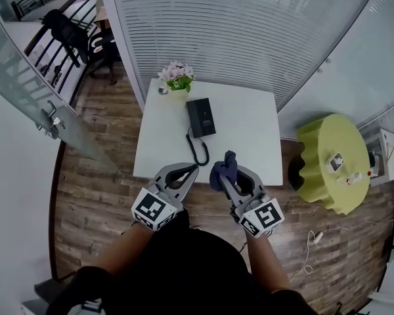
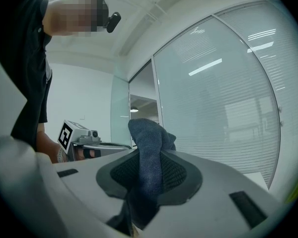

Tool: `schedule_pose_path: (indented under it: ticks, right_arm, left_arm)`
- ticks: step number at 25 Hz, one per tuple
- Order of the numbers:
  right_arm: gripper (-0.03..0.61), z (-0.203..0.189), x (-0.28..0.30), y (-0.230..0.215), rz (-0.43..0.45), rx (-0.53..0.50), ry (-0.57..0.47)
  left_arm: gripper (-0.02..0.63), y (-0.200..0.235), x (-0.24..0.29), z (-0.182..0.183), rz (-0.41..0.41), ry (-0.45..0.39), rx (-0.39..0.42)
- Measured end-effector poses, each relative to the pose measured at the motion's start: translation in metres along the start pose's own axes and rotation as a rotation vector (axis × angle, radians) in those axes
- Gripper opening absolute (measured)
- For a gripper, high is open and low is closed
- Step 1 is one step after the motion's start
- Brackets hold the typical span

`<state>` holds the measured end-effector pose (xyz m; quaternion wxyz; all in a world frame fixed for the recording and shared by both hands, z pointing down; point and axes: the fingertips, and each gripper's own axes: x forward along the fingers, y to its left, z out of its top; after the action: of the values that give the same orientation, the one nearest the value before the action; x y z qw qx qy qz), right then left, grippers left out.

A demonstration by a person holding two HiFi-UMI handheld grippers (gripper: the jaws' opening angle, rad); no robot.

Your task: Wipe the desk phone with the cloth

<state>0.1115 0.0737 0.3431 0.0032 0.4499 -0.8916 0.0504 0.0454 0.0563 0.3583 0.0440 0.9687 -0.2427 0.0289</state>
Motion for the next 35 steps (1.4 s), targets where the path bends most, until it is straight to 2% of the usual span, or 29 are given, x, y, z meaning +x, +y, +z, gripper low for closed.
schedule_pose_path:
  ticks: [11,22,30,35]
  right_arm:
    - [0.114,-0.007,0.098,-0.062,-0.035,0.011,0.055]
    - [0.114,-0.054,0.175,-0.117,-0.126,0.044,0.161]
    - [0.114,-0.101,0.234,-0.159,-0.142,0.072,0.232]
    - [0.114,-0.129,0.267,-0.187,-0.123,0.082,0.286]
  left_arm:
    - [0.009,0.103,0.048,-0.002,-0.022,0.019,-0.020]
    - [0.009,0.177,0.080,-0.031,-0.029,0.063,-0.058]
    - [0.009,0.222,0.109,-0.071,0.035,0.103,-0.104]
    - [0.009,0.253,0.127,-0.094,0.125,0.128,-0.142]
